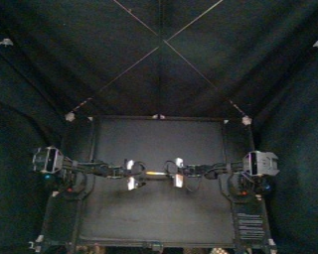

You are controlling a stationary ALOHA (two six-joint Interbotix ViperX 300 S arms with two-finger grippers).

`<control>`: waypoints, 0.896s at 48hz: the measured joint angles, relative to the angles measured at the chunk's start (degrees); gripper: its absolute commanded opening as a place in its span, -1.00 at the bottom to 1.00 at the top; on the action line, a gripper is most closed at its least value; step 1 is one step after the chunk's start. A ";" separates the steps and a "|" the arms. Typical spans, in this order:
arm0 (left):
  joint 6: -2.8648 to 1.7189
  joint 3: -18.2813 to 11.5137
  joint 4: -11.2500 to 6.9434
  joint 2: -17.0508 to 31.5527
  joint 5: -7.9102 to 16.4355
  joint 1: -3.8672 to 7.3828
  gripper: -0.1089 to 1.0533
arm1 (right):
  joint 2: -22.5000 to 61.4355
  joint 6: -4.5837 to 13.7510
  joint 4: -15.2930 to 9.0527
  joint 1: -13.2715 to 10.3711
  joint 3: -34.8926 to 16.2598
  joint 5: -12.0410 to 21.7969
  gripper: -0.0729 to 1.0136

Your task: Uncap the pen

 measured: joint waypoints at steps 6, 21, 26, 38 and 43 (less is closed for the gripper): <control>0.09 -1.32 0.79 1.85 0.00 0.62 0.96 | -0.09 -0.09 0.00 0.53 -0.09 0.00 0.05; 0.09 -2.11 2.55 3.69 0.18 0.62 0.69 | 0.00 -0.09 0.00 0.70 -0.09 0.00 0.04; 0.09 -2.11 3.52 3.69 0.18 0.62 0.49 | -0.09 -0.09 0.00 0.70 -0.09 0.00 0.04; 0.35 -2.29 4.39 3.78 0.44 0.70 0.11 | -0.09 -0.18 0.00 0.70 -0.09 0.09 0.05; 0.35 -2.29 4.48 3.60 1.67 0.70 0.07 | -0.09 -0.09 0.00 0.70 0.09 0.09 0.04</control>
